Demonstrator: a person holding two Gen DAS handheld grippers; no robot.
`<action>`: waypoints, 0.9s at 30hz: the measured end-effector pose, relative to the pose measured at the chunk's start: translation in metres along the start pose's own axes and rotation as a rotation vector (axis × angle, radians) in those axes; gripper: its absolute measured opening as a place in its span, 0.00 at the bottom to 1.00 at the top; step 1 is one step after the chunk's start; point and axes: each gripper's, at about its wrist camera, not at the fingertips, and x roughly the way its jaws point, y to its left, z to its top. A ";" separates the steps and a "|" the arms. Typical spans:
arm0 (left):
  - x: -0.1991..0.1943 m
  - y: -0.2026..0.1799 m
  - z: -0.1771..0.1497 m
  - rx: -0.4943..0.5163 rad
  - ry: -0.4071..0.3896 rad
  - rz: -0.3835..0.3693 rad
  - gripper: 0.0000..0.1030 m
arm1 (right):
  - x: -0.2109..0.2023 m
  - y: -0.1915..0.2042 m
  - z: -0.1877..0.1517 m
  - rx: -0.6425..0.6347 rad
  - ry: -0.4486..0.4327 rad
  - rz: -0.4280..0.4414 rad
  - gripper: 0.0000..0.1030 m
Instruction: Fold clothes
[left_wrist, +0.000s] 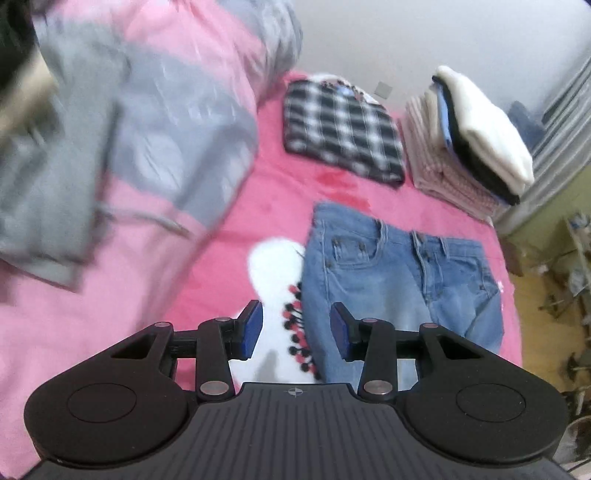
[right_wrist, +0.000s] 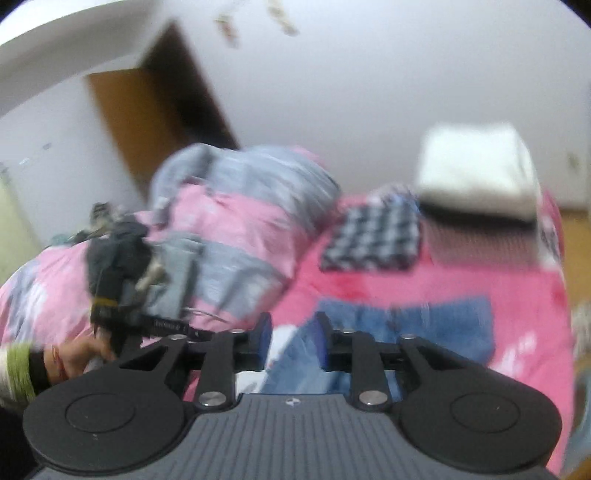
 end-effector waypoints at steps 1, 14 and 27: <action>-0.008 -0.002 0.003 0.009 0.002 0.009 0.40 | -0.006 0.005 0.004 -0.012 -0.009 0.021 0.37; 0.051 -0.027 -0.096 0.353 0.023 -0.279 0.41 | 0.016 0.096 -0.142 -0.108 0.116 0.025 0.40; 0.016 -0.006 -0.231 0.835 0.077 -0.423 0.64 | 0.040 0.137 -0.281 0.361 0.411 -0.046 0.40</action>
